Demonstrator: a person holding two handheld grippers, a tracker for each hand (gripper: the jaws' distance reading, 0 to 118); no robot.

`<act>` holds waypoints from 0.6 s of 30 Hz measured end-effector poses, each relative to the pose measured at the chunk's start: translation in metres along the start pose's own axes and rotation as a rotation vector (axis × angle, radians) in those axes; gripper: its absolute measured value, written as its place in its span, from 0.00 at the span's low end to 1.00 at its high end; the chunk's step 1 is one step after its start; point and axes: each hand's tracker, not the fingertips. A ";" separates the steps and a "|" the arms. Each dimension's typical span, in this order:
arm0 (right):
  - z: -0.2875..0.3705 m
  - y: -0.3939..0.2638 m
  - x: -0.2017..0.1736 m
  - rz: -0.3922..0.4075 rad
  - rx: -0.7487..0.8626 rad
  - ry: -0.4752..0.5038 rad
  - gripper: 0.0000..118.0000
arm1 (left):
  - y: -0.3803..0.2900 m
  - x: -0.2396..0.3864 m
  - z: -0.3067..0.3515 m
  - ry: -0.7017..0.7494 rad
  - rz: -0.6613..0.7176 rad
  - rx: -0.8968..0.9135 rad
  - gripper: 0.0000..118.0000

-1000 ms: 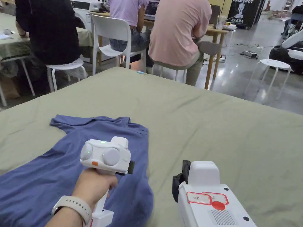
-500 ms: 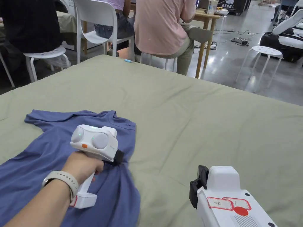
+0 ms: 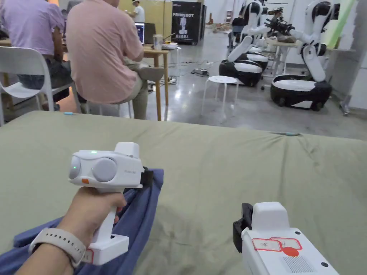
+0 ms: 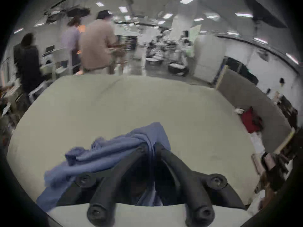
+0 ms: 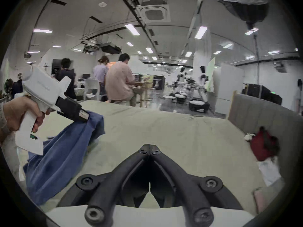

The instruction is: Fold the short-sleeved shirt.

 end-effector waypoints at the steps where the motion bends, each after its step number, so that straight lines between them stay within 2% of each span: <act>1: 0.010 0.001 0.019 -0.002 0.003 -0.038 0.00 | 0.006 0.037 -0.008 -0.065 -0.029 0.006 0.04; 5: 0.045 -0.006 0.087 0.024 0.004 -0.200 0.00 | 0.012 0.183 -0.037 -0.335 -0.112 -0.002 0.04; 9: 0.071 -0.021 0.142 0.003 -0.022 -0.315 0.00 | -0.022 0.291 -0.074 -0.482 -0.210 -0.099 0.04; 12: 0.083 -0.037 0.174 -0.031 -0.049 -0.361 0.00 | -0.071 0.345 -0.118 -0.489 -0.258 -0.248 0.04; 14: 0.089 -0.048 0.190 -0.044 -0.068 -0.389 0.00 | -0.111 0.369 -0.150 -0.430 -0.328 -0.333 0.04; 18: 0.095 -0.064 0.206 -0.059 -0.096 -0.410 0.00 | -0.156 0.369 -0.178 -0.351 -0.323 -0.414 0.05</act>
